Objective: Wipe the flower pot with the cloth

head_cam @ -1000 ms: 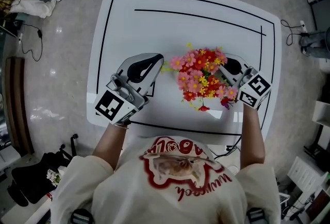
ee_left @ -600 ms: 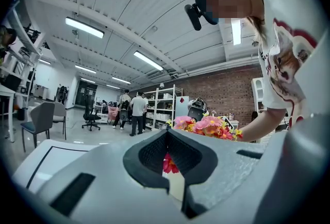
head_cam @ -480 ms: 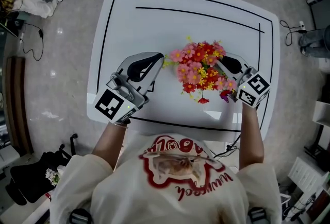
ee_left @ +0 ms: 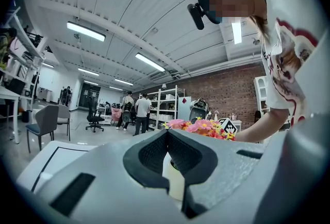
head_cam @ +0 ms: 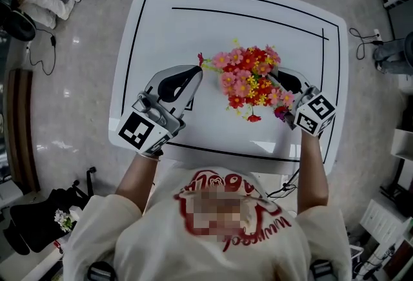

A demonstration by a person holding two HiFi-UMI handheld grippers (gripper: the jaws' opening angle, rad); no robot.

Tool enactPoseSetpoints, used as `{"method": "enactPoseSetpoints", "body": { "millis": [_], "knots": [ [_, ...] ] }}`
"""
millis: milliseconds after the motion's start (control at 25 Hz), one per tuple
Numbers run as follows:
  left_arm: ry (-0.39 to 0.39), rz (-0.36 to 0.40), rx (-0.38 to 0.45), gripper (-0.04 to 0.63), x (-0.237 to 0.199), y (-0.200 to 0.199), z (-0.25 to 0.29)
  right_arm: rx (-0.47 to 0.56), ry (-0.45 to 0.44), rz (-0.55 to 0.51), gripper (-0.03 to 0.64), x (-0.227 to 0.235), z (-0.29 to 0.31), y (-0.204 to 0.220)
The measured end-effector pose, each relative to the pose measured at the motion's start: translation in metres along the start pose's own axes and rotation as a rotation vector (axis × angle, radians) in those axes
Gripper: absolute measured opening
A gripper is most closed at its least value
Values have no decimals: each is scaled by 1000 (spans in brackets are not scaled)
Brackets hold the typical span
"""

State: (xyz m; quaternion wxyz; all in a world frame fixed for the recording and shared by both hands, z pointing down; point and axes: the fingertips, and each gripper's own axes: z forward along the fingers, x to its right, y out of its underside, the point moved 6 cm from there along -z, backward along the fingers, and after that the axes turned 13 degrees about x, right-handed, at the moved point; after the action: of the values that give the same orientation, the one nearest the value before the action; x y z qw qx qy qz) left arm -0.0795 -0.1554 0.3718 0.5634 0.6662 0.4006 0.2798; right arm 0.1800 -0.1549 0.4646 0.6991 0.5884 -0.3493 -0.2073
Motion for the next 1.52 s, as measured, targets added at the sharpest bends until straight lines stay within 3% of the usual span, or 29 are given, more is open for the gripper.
{"method": "enactPoseSetpoints", "body": {
  "millis": [680,1080,1520],
  "knots": [
    [-25,10,12,3,17,-8,-20,-14,87,-60,35,-25,-16,2],
    [-12,10,5,3,29,-7,-30,30,165,-18,35,-44,-23,5],
    [-35,-11,29,3,38,-12,-41,41,188,-14,35,-53,-27,7]
  ]
}}
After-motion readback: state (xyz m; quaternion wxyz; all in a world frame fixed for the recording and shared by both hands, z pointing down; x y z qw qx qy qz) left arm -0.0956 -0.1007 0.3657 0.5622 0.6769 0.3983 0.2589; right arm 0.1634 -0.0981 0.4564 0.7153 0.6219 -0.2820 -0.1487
